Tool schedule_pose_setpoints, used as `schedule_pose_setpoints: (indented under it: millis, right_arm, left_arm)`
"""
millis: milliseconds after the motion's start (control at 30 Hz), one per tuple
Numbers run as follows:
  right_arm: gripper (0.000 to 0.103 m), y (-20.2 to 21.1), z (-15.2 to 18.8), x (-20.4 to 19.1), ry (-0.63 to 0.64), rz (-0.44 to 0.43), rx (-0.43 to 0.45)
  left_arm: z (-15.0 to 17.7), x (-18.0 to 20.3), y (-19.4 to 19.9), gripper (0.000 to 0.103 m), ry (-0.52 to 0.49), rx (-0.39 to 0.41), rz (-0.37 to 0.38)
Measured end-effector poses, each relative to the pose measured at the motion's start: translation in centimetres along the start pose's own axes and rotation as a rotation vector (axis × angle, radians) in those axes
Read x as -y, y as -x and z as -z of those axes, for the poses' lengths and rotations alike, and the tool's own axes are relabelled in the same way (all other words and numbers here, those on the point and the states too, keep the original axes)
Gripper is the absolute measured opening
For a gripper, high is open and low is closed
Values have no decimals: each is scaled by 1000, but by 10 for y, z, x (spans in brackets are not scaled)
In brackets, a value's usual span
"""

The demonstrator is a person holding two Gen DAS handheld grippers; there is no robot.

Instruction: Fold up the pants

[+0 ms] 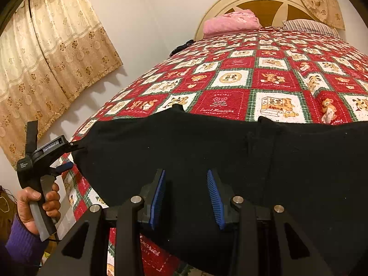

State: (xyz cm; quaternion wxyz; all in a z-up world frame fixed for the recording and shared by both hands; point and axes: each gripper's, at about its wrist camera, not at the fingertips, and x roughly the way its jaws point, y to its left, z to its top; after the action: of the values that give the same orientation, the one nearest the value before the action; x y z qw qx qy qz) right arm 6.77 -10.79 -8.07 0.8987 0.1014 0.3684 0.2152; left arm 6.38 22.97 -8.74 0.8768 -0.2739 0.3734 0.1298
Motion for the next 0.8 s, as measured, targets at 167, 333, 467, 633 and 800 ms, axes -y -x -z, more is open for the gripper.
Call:
schedule_pose_setpoints:
  millis: [167,333,467,633,800]
  right_arm:
    - [40,0,-1,0,4,2,0]
    - [40,0,-1,0,4,1,0]
    - [40,0,0,0,4,0,1]
    - [40,0,-1,0,1,-1,3]
    - [40,1,-3,-2,3,-1,-3]
  left_arm:
    - [0,-4,4,62,49,-6,59]
    - [3,-8,5,69,112,-15,87]
    - [2,-4,1,74,116,-11,94]
    - [0,-4,-4,23,120,-17,93]
    - [0,13,5,22,55,35,74]
